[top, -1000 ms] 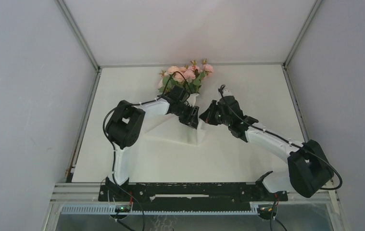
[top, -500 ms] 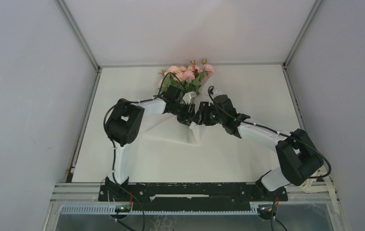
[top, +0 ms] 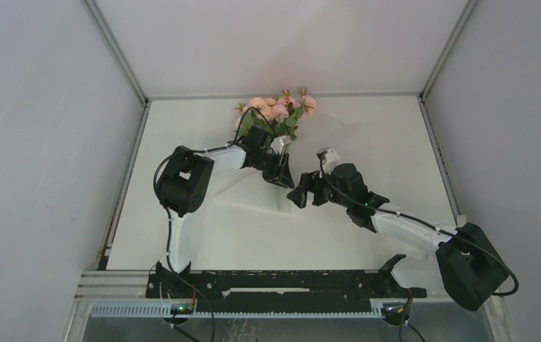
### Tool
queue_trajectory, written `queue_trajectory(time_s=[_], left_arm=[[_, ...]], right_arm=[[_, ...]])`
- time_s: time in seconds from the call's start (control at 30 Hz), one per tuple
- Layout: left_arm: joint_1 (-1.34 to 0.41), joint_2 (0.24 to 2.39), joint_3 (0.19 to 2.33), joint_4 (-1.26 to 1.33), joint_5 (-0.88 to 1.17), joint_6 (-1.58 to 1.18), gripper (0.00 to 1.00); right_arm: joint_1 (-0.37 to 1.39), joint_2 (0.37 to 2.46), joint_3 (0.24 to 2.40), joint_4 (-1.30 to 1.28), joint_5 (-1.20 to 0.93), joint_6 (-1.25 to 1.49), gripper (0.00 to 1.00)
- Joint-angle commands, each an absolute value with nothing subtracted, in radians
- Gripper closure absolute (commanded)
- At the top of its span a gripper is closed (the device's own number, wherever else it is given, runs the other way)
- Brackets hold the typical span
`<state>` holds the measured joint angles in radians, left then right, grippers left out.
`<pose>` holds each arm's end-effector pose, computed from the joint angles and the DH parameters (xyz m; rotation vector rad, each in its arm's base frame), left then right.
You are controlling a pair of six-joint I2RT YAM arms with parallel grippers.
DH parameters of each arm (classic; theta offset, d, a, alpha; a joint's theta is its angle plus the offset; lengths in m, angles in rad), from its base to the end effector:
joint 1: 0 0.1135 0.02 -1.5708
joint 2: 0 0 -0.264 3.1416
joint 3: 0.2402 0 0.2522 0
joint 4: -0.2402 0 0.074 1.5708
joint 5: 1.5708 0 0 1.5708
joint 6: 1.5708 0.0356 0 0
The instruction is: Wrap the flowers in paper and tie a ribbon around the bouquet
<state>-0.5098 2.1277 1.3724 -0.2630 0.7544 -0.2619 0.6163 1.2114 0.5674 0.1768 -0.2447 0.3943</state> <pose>0.3647 -0.2318 0.1283 0.6210 2.5847 -1.2515 0.2039 0.1550 0.2127 -0.3968 2.1022 0.8652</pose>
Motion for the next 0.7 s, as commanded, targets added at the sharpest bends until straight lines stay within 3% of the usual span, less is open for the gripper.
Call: queue_trajectory(time_s=[0.0, 0.5, 0.67], left_arm=[[-0.5, 2.155, 1.336, -0.265, 0.646, -0.222, 0.53], [-0.5, 2.155, 1.339, -0.277, 0.642, -0.216, 0.53], [-0.5, 2.159, 1.344, -0.277, 0.642, -0.218, 0.53]], right_arm=[[0.701, 1.2, 0.543, 0.322, -0.188, 0.351, 0.0], [0.905, 1.372, 0.562, 0.312, 0.415, 0.406, 0.04], [0.94, 1.42, 0.608, 0.272, 0.468, 0.388, 0.1]])
